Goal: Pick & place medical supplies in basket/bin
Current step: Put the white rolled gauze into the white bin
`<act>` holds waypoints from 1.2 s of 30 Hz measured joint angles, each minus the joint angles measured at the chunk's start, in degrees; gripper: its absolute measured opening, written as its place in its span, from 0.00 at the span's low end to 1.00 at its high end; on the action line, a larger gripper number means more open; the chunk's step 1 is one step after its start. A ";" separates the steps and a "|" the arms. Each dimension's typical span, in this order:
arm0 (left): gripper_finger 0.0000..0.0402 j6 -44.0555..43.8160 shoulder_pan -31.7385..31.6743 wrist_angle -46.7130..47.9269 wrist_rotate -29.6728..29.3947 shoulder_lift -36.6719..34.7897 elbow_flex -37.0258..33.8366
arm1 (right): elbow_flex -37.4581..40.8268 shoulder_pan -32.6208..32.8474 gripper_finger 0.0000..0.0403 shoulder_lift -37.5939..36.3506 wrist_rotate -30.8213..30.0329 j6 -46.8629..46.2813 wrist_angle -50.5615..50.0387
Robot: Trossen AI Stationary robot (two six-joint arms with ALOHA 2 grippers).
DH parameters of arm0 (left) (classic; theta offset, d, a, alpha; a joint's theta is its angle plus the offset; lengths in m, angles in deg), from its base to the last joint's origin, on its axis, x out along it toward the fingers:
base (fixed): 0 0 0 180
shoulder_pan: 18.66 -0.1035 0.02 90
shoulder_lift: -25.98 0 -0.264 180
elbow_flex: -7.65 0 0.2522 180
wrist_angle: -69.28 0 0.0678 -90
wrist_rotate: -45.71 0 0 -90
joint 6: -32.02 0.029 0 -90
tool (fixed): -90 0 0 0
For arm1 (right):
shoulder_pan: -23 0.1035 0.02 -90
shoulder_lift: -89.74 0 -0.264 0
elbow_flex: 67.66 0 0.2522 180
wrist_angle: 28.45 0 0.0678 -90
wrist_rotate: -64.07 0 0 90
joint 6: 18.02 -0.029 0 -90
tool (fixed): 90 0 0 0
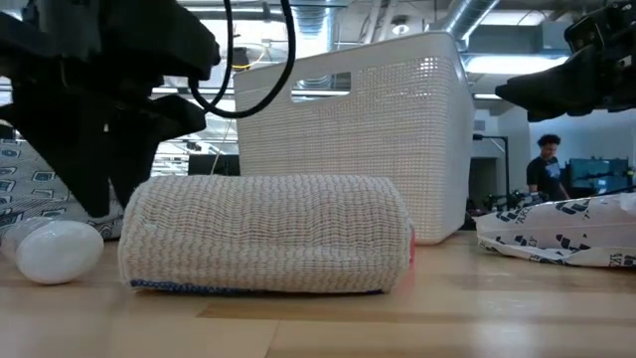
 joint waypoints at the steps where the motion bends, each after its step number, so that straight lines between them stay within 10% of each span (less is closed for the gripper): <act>1: 0.31 0.98 -0.01 -0.21 0.77 0.00 0.00 | 0.00 0.00 0.33 0.00 0.00 0.02 0.00; 23: 0.31 13.18 3.50 -8.97 11.83 5.12 0.63 | 0.00 -0.04 0.33 -0.01 0.02 0.02 -0.60; 31: 0.29 13.65 3.67 -8.58 7.38 8.87 1.22 | 0.00 -0.09 0.33 -0.38 -0.04 0.48 -0.42; 36: 0.11 17.02 3.02 -7.04 3.01 6.82 2.90 | 0.00 -0.09 0.33 -0.44 -0.17 0.52 -0.18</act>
